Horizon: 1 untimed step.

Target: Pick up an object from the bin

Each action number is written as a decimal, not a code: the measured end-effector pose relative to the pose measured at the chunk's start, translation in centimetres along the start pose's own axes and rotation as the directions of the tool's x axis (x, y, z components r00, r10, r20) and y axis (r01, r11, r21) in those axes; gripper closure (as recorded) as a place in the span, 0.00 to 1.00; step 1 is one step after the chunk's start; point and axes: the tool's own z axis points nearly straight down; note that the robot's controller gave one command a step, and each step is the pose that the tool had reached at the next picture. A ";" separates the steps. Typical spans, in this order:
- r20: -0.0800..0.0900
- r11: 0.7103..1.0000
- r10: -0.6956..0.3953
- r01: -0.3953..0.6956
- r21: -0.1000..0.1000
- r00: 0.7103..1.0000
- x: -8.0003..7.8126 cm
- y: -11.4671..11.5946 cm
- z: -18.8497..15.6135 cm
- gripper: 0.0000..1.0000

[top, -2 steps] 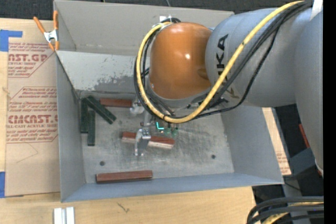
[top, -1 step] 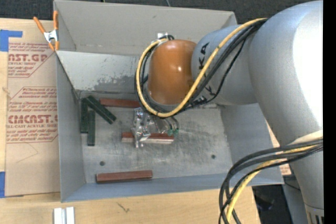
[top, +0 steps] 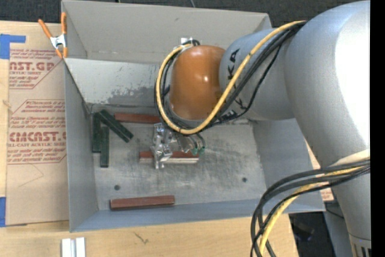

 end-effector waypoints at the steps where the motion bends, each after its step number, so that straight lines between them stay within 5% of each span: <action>1: 0.003 0.998 -0.063 0.063 0.009 0.998 1.6 -1.1 -18.9 1.00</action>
Offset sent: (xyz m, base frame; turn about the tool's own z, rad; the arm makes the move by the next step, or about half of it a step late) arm 0.0000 0.0000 0.0000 0.0000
